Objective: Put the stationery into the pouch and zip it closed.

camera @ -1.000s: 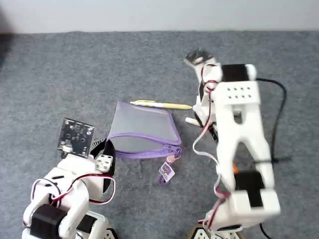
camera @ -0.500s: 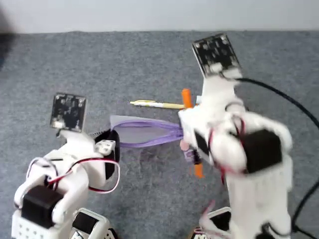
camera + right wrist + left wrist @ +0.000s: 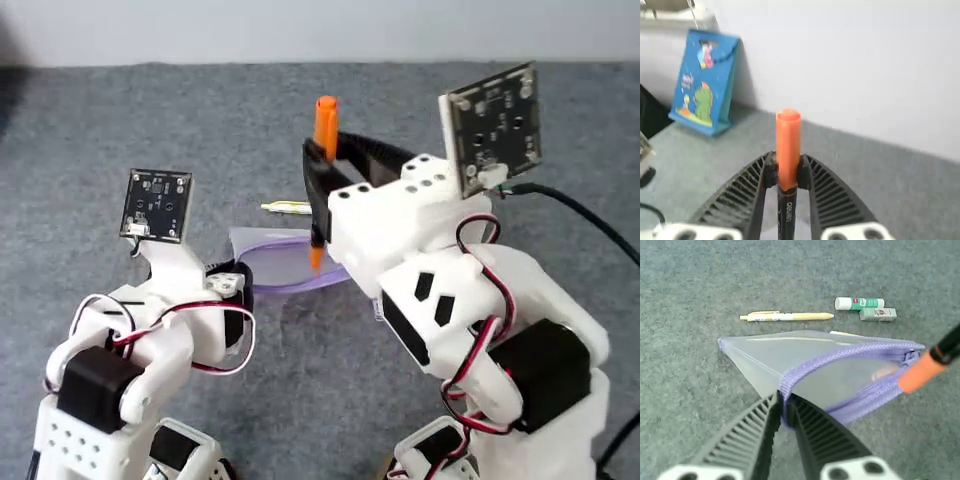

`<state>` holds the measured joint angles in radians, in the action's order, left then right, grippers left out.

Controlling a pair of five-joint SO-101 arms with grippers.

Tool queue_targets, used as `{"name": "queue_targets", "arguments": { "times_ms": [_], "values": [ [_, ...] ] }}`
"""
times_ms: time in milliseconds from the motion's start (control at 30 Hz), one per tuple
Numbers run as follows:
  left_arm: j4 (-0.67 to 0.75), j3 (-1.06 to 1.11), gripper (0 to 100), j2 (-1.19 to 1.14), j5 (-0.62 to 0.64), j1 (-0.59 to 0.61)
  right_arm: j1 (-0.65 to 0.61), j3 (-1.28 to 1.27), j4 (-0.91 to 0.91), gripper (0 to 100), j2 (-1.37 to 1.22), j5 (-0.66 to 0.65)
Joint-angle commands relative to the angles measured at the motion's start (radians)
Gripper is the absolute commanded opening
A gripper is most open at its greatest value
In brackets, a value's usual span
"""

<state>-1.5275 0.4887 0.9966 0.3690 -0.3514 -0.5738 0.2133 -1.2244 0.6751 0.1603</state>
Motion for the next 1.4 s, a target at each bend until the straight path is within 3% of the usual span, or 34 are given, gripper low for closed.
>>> {"name": "queue_targets", "arguments": {
  "times_ms": [0,400,500,667,1000,1200,1367],
  "values": [
    [0.043,-0.016,1,-0.014,0.014,-0.008,-0.012,-0.044,0.096,0.8,0.01,0.005],
    [0.086,-0.016,1,-0.014,0.014,-0.008,-0.054,-0.356,0.291,1.0,0.03,-0.077],
    [0.084,-0.016,1,-0.014,0.014,-0.003,-0.061,-0.413,0.266,2.0,0.071,-0.077],
    [0.087,-0.016,1,-0.014,0.014,-0.002,-0.101,-0.468,0.136,15.7,0.176,-0.06],
    [0.087,-0.01,1,-0.014,0.014,0.0,-0.096,-0.465,0.022,14.5,0.323,-0.038],
    [0.081,-0.01,1,-0.012,0.014,0.002,0.099,-0.465,-0.094,14.4,0.325,-0.049],
    [0.081,-0.01,1,-0.009,0.014,0.002,0.294,-0.465,-0.243,14.4,0.24,-0.16]
  ]
}}
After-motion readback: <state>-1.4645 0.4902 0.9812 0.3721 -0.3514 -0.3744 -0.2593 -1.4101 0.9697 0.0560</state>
